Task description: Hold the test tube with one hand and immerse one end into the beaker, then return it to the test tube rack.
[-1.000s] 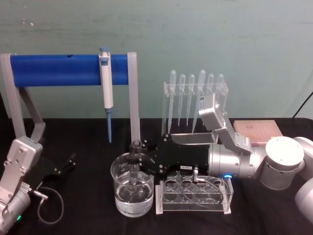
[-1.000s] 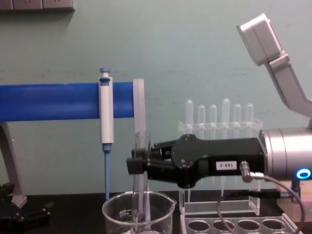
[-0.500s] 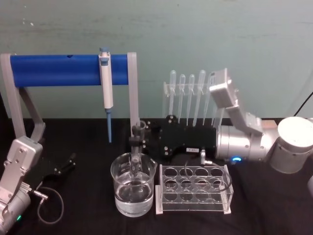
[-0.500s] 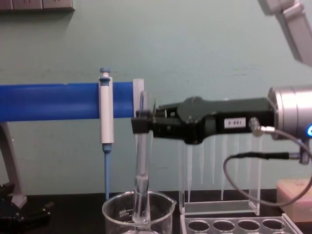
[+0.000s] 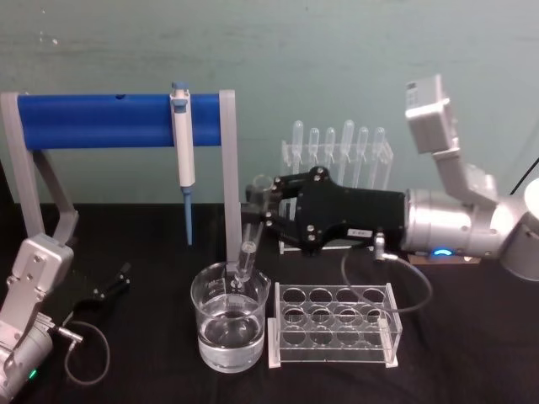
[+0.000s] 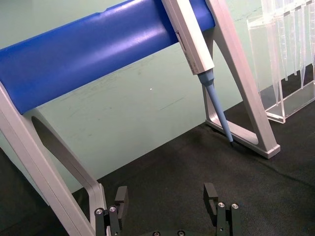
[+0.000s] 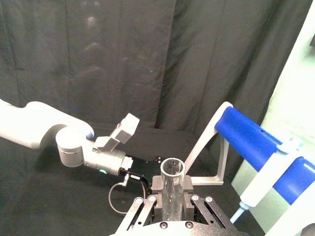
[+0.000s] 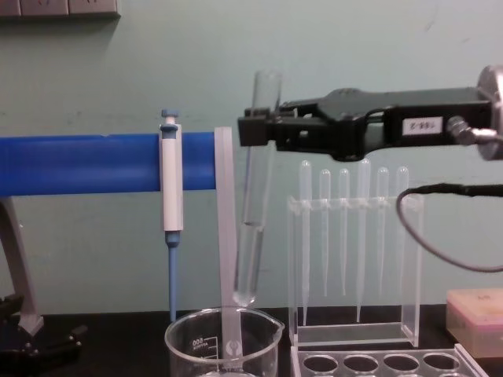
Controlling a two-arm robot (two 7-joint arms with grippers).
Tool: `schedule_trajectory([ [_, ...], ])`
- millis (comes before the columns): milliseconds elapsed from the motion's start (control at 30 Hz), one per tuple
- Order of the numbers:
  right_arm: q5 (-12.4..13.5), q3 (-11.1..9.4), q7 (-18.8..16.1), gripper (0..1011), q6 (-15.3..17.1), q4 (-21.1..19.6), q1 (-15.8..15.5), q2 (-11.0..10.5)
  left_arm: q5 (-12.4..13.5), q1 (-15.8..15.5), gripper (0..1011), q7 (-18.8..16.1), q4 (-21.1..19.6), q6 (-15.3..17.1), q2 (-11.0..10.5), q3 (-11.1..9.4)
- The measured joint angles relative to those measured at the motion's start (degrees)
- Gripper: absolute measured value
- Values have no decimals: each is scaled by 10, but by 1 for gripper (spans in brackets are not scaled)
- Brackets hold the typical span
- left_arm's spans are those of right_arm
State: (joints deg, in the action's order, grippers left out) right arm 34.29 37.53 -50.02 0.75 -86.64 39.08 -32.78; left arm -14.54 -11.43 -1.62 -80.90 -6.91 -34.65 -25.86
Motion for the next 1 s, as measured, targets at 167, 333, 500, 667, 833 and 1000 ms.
schedule_trajectory([
  [167,11,-13,13,228,3,-40,-17,-31,0,0,1000,0,0,0,0,0],
  [333,20,-31,25,228,2,-79,-46,-68,0,0,1000,0,0,0,0,0],
  [500,32,-57,43,228,-8,-117,-95,-113,0,0,1000,0,0,0,0,0],
  [667,37,-79,54,228,-21,-131,-136,-140,0,0,1000,0,0,0,0,0],
  [833,35,-89,59,228,-30,-130,-159,-148,0,0,1000,0,0,0,0,0],
  [1000,27,-93,61,228,-33,-120,-172,-147,0,0,1000,0,0,0,0,0],
])
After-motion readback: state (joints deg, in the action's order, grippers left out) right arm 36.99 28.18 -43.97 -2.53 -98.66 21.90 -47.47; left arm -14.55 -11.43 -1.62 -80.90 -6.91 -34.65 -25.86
